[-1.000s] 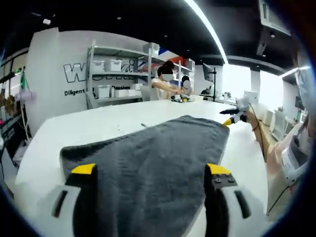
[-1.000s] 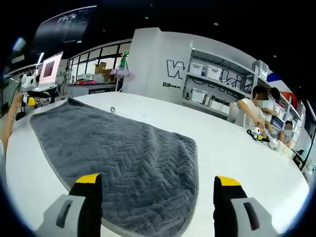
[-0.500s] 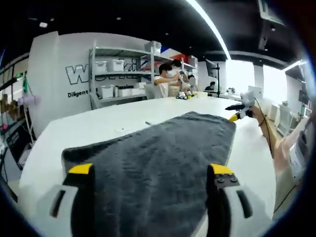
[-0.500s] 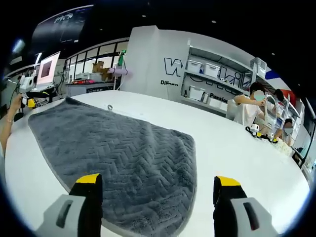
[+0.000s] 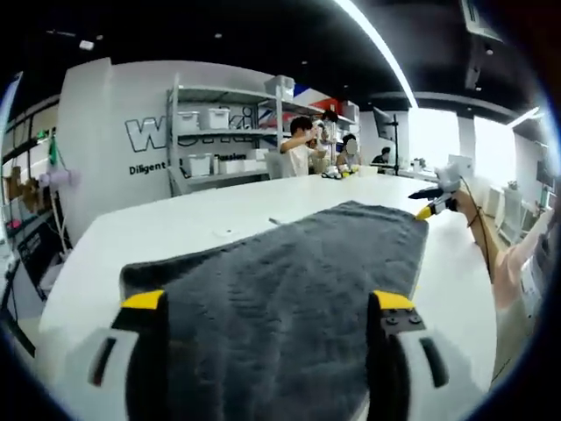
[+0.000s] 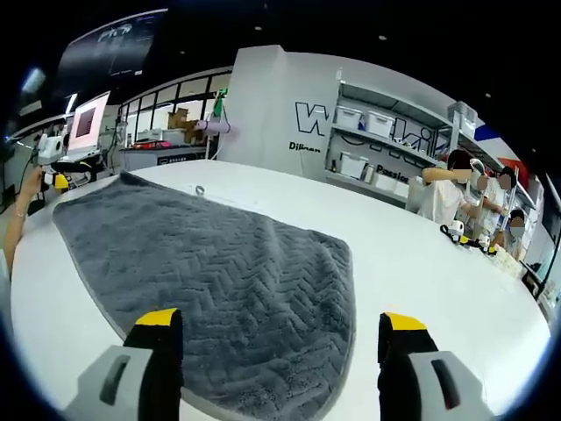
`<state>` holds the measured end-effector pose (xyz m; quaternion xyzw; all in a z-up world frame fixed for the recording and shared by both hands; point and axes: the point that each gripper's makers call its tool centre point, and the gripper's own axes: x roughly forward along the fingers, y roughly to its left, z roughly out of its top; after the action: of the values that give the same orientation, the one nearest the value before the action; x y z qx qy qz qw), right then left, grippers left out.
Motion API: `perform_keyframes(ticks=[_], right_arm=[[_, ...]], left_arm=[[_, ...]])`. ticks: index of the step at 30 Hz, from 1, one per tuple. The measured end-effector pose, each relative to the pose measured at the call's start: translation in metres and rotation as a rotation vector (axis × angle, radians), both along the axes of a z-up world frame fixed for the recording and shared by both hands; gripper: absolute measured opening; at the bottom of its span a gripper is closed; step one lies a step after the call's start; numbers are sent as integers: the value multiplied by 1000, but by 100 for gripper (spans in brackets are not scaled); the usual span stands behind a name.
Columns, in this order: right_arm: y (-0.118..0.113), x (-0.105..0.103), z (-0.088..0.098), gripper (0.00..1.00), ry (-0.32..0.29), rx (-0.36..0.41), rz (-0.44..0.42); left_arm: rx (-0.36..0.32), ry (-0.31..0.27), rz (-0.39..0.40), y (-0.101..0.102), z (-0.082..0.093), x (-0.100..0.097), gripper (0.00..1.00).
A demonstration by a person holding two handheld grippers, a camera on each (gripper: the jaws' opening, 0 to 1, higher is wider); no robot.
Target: Fold the towel on the table until its edges align and the towel forms a compact rectangular stack.
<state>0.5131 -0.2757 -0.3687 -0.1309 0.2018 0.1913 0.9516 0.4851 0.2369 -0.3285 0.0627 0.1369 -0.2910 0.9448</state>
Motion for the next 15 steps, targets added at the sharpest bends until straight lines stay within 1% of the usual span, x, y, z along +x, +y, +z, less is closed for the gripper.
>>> perform_keyframes(ticks=[3,7,10,15], right_arm=[[1,0,-1,96,3,-2,4],[0,-1,1,96,-2,-2,5],[0,-1,2,96,-6,6,4],[2,0,-2,95,10,4,10]], left_arm=[[-15,-9,4,0,0,4,99],[-63,4,-23,-6,1,3,99],[-65,-8,-6,-2,3,5,99],[-55,-21,25,4,5,7,99]])
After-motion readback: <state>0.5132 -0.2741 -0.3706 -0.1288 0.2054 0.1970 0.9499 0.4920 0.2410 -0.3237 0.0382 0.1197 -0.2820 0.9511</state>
